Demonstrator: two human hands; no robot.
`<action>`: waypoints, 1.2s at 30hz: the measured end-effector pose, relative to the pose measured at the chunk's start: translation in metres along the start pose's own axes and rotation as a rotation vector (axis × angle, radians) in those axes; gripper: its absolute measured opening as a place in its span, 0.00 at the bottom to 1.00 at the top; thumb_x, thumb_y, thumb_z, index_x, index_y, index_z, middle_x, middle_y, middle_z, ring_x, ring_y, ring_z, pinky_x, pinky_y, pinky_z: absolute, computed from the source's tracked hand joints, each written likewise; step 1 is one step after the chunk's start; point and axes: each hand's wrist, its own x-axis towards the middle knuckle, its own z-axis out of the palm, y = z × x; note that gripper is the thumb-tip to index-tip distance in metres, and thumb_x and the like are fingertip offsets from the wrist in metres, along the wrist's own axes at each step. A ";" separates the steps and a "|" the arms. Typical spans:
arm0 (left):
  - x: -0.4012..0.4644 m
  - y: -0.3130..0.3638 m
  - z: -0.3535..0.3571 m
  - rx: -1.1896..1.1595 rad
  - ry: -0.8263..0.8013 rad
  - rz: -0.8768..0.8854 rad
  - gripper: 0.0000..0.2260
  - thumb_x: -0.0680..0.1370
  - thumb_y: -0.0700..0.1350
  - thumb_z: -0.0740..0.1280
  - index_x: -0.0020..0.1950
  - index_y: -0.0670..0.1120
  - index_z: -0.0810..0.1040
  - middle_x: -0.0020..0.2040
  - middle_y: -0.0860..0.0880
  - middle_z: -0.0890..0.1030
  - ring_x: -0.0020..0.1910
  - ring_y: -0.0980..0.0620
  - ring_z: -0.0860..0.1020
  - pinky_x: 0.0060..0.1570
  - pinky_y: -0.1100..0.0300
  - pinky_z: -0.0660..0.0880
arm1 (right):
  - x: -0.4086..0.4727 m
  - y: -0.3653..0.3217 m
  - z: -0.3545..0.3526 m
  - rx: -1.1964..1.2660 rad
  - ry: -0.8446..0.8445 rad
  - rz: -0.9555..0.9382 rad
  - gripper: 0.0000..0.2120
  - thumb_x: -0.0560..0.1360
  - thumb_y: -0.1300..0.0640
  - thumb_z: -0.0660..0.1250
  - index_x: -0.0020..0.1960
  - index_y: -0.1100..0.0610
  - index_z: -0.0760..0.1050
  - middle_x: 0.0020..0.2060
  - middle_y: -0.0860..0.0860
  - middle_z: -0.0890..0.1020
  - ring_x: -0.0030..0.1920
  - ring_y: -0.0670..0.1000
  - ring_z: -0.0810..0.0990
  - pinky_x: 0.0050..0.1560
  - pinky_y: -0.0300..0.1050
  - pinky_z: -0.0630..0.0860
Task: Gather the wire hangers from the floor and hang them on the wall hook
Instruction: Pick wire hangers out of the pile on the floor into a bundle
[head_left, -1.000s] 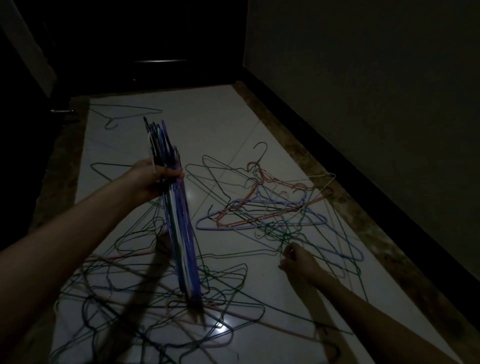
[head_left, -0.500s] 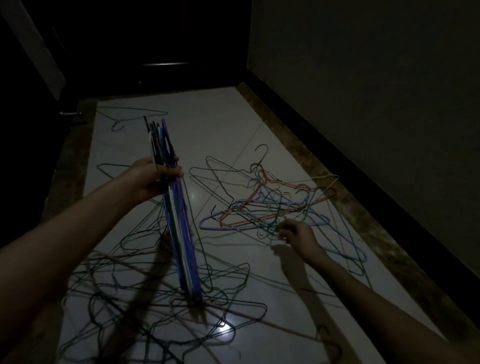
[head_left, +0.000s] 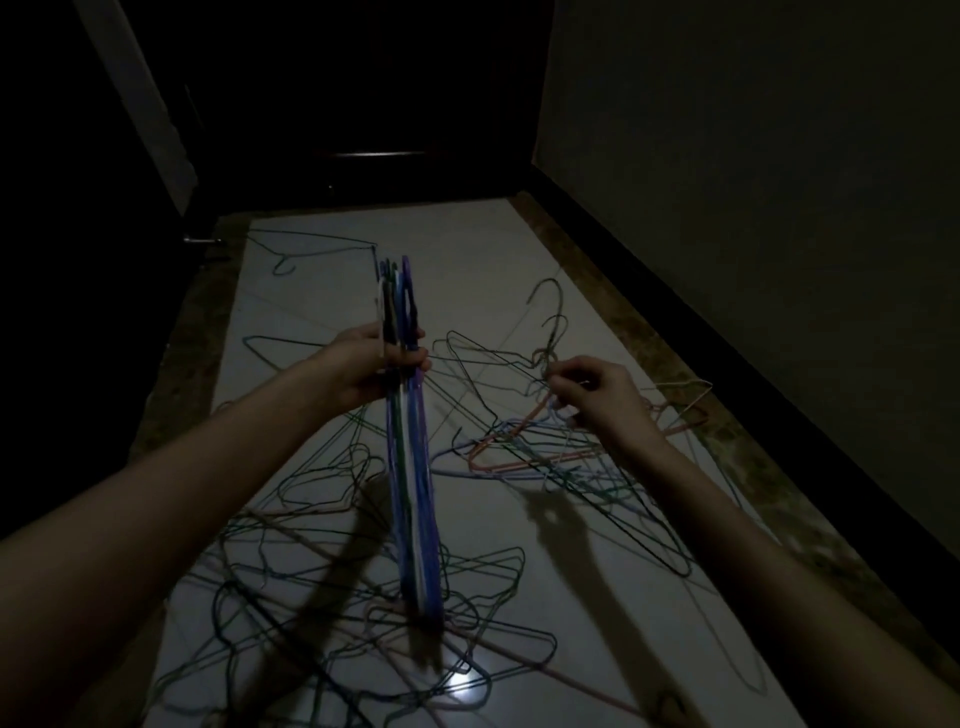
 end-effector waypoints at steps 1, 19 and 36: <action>0.000 0.000 0.003 0.006 -0.005 -0.001 0.10 0.74 0.30 0.65 0.48 0.44 0.77 0.37 0.45 0.80 0.30 0.56 0.81 0.27 0.67 0.75 | 0.000 -0.007 0.008 0.038 -0.013 0.002 0.06 0.77 0.66 0.62 0.51 0.64 0.76 0.40 0.54 0.77 0.35 0.47 0.76 0.26 0.31 0.71; -0.001 -0.013 0.037 0.009 -0.012 0.027 0.18 0.71 0.32 0.70 0.60 0.40 0.74 0.44 0.45 0.78 0.41 0.49 0.78 0.35 0.60 0.76 | -0.004 -0.030 0.068 0.373 -0.073 0.130 0.06 0.74 0.68 0.65 0.51 0.64 0.77 0.40 0.52 0.80 0.40 0.45 0.79 0.36 0.31 0.77; 0.021 -0.031 0.036 0.040 0.025 0.058 0.13 0.73 0.33 0.69 0.57 0.42 0.77 0.41 0.47 0.80 0.38 0.53 0.79 0.33 0.62 0.77 | 0.020 0.027 0.056 0.313 -0.057 0.071 0.12 0.73 0.69 0.67 0.48 0.57 0.65 0.38 0.54 0.77 0.38 0.51 0.78 0.34 0.34 0.77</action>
